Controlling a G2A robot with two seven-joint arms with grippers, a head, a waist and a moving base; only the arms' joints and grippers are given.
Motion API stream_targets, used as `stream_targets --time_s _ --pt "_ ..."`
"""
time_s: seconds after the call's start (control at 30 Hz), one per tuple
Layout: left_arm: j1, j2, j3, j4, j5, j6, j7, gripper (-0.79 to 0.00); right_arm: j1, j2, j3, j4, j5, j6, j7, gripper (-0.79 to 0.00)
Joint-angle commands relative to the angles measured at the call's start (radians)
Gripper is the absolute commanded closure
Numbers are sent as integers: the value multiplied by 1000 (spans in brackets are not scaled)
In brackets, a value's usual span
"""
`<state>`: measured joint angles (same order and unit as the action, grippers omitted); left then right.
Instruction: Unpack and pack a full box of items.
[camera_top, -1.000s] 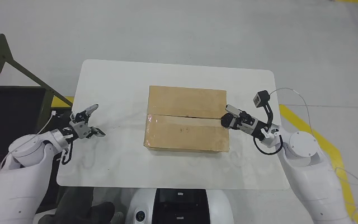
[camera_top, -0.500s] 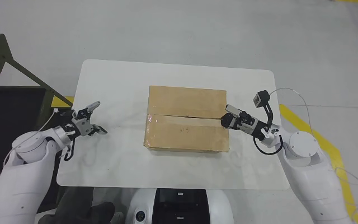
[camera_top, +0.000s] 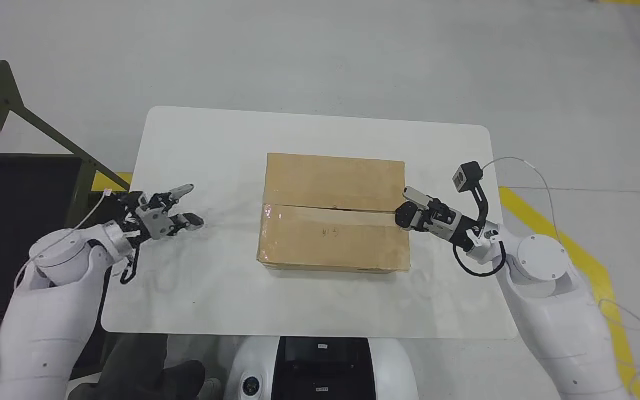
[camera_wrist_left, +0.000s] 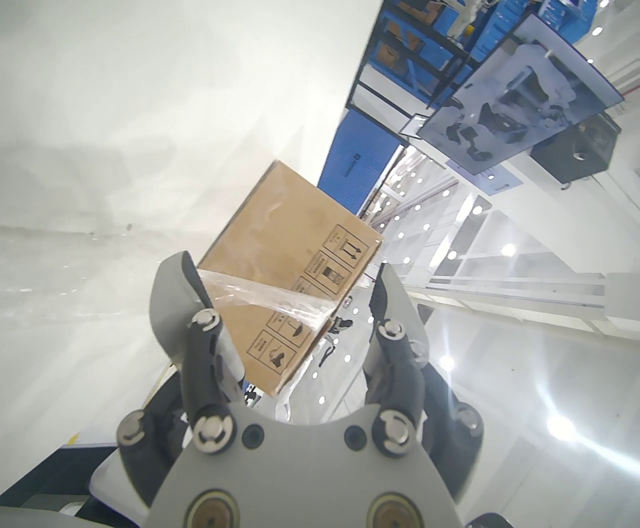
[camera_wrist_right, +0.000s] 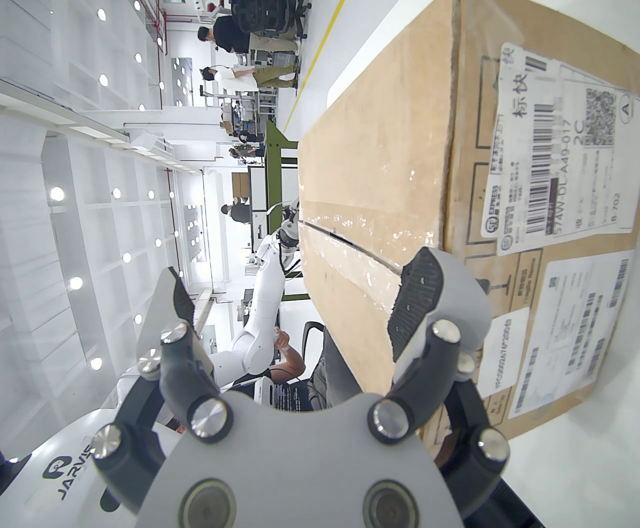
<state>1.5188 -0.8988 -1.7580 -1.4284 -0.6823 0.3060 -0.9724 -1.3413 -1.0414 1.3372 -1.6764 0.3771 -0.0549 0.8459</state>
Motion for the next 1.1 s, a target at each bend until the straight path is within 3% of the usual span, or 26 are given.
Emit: stream_targets --time_s 0.0,0.17,0.3,0.33,0.4,0.47,0.7,1.07 --pt "18 -2 -17 -11 -46 -28 -12 -563 0 0 0 0 0 0 0 -785" --pt "82 -11 -56 -48 -156 -95 -35 -486 0 0 0 0 0 0 0 -785" --pt "134 -18 -68 -89 -198 -137 -40 -526 0 0 0 0 0 0 0 -785" --pt "148 -20 -68 -101 -204 -155 -36 -563 0 0 0 0 0 0 0 -785" --pt "182 -26 -62 -131 -213 -197 -21 -723 0 0 0 0 0 0 0 -785" --pt "214 -34 -50 -160 -227 -243 1 -785 0 0 0 0 0 0 0 -785" --pt "276 -56 2 -225 -230 -375 99 -785 0 0 0 0 0 0 0 -785" --pt "251 -91 149 -281 -149 -526 299 -754 0 0 0 0 0 0 0 -785"
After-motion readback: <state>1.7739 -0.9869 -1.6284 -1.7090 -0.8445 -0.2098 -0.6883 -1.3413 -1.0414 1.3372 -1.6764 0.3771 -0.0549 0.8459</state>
